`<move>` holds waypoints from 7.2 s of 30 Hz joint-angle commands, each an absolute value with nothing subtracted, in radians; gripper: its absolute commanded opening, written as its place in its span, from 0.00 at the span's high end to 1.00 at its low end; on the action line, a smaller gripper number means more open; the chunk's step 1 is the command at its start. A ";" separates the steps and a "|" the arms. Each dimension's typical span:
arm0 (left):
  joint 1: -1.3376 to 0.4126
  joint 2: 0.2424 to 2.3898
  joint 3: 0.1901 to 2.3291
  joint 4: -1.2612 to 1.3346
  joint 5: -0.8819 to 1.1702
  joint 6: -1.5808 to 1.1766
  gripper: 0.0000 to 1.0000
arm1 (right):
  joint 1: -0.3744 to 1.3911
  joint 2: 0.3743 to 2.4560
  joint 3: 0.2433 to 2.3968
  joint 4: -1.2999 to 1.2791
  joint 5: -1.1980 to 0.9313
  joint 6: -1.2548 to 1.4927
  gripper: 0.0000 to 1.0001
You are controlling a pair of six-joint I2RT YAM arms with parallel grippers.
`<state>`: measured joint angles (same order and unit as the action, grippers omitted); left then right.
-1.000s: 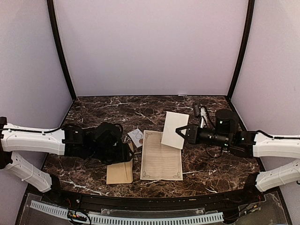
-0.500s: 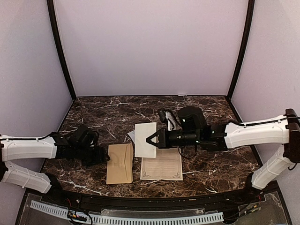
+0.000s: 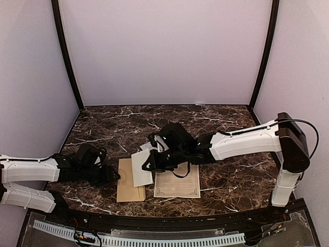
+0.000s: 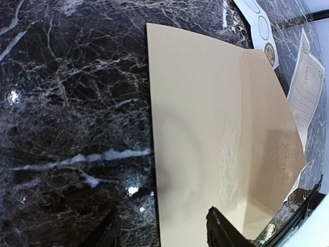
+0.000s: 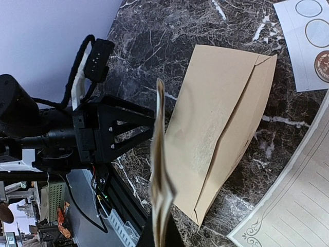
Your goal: Place the letter into the envelope and seal it
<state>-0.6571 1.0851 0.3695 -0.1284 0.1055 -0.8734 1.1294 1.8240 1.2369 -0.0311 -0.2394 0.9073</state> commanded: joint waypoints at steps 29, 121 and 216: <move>-0.647 1.198 0.337 -0.018 0.213 -0.816 0.60 | 1.098 2.023 1.345 -0.258 -0.158 0.937 1.00; -0.639 1.329 0.408 0.059 0.217 -0.783 0.73 | 1.092 2.155 1.546 -0.409 -0.076 0.752 0.84; -0.321 1.131 0.986 -0.254 0.381 -0.250 0.14 | 0.557 1.611 0.656 0.261 -0.364 0.648 0.44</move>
